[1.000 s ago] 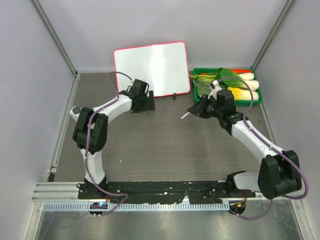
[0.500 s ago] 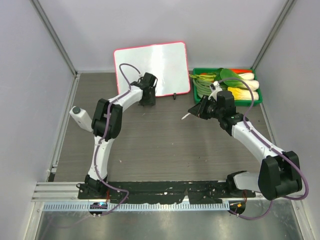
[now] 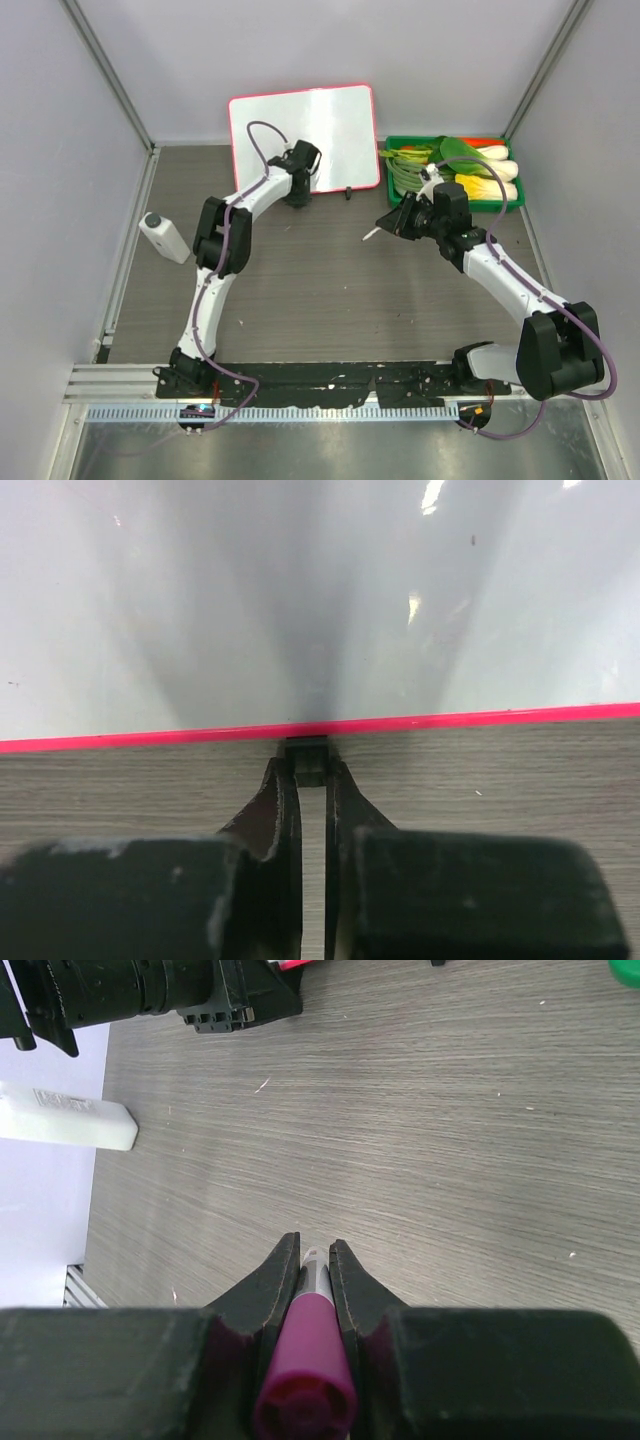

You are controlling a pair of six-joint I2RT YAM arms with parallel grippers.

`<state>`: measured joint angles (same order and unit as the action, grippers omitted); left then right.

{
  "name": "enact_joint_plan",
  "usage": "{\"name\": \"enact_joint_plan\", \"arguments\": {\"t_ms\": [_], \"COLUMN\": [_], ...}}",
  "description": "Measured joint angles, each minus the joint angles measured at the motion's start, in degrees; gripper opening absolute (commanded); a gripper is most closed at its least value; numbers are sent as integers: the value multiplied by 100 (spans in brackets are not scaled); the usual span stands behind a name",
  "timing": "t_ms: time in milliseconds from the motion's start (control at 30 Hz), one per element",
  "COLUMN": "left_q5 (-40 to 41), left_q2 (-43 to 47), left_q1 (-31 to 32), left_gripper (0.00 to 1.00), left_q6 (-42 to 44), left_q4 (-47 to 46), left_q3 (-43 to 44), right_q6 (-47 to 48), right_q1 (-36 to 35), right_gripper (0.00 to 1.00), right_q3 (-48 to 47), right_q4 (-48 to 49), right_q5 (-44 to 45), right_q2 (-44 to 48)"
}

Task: Write a sentence on the whiteboard
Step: Move the whiteboard to the center of the board.

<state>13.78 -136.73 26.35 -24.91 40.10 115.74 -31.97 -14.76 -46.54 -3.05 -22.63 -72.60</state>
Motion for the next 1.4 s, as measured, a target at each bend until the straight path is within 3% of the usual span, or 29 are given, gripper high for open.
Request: {"name": "enact_joint_plan", "arguments": {"t_ms": [200,433,1100,1400], "left_q5": [22,9,356,433], "left_q2": [59,820,3047,3877], "left_q1": [11,17,914,1276], "left_gripper": [0,0,0,0], "left_q6": [20,4,-667,-1071], "left_q4": [-90,-894,-1051,-960], "left_q3": [-129,-1495,-4684,-5515], "right_q6": [2,15,39,39], "right_q1": [0,0,0,0], "right_gripper": [1,1,1,1], "right_q3": [101,157,323,323], "right_q4": [4,2,17,20], "right_q5": [-17,-24,-81,-149], "right_q2": [11,125,363,363]}}
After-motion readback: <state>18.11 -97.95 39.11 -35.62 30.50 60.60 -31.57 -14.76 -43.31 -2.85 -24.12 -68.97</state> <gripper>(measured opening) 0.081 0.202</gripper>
